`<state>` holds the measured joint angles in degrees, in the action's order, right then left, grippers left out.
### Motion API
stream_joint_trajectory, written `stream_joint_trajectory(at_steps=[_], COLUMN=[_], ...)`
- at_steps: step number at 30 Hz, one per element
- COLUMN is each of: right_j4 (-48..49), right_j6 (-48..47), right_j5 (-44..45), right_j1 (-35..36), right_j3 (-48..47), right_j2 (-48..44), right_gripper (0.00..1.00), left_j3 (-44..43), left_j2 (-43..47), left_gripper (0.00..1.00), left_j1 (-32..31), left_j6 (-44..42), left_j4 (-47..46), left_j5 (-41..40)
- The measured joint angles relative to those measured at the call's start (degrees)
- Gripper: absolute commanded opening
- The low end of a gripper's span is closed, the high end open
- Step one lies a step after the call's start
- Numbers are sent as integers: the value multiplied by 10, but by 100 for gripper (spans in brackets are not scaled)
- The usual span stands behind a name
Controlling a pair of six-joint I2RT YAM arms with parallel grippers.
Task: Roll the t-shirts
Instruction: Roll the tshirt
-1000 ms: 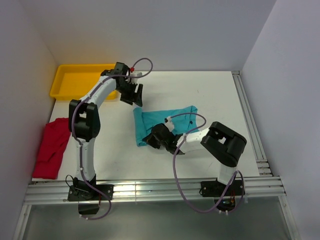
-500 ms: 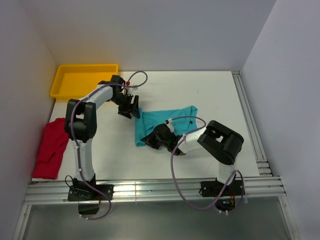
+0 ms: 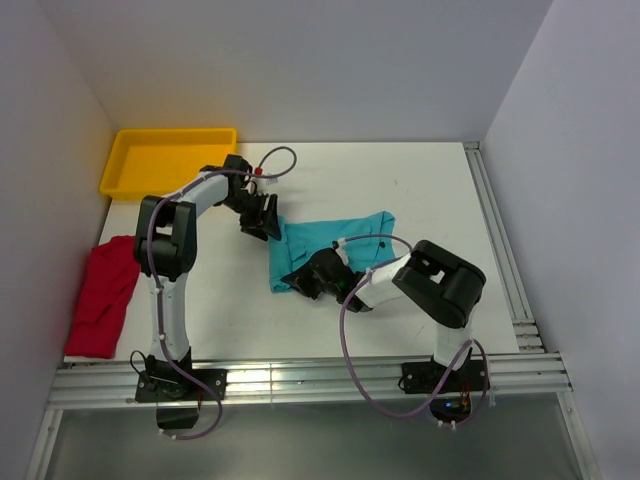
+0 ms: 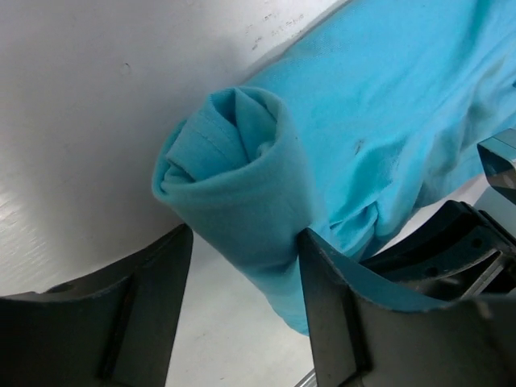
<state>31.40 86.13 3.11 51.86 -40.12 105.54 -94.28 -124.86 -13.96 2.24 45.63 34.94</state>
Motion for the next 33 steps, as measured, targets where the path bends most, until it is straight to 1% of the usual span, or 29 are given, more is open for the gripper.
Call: stream_joint_trajectory(at_steps=[1, 3, 4, 5, 6, 7, 8, 9, 10, 11, 14, 17, 21, 26, 29, 33], right_j4=[2, 3, 2, 2, 2, 1, -2, -8, -17, -32, -86, -155, -249, -345, -404, -470], right_j6=[0, -2, -3, -4, -7, -10, -14, -20, -26, -35, -67, -105, -153, -204, -231, -259], right_j5=[-1, -1, -1, -1, 0, 0, 1, 3, 3, 6, 17, 45, 84, 130, 162, 199], right_j1=[0, 0, 0, 0, 0, 0, 0, 0, 0, 0, 0, 4, 12, 29, 46, 71], right_j3=[0, 0, 0, 0, -1, -1, -3, -7, -12, -21, -51, -86, -133, -220, -278, -359], right_j2=[1, 1, 1, 1, 1, 1, 1, 1, 0, -1, -9, -25, -50, -50, -35, 8], right_gripper=[0, 0, 0, 1, 4, 7, 11, 19, 24, 33, 45, 52, 52, 52, 52, 52], left_j3=[-1, -6, -8, -10, -14, -18, -22, -27, -32, -39, -61, -91, -119, -142, -152, -162], left_j2=[-4, -8, -10, -12, -16, -19, -23, -26, -29, -31, -38, -45, -52, -63, -63, -63], left_gripper=[51, 42, 32, 26, 22, 14, 9, 4, 0, 0, 0, 0, 0, 0, 0, 0], left_j1=[0, 0, 0, 0, 0, 0, -1, -1, -1, -2, -5, -10, -15, -19, -20, -24], left_j6=[0, 0, -1, 1, 1, 1, 1, 1, 0, -1, -7, -22, -40, -57, -67, -77], left_j4=[1, 3, 3, 5, 6, 8, 12, 17, 22, 28, 48, 68, 96, 129, 149, 167], left_j5=[3, 6, 8, 9, 11, 12, 13, 13, 12, 11, -7, -36, -77, -125, -154, -187])
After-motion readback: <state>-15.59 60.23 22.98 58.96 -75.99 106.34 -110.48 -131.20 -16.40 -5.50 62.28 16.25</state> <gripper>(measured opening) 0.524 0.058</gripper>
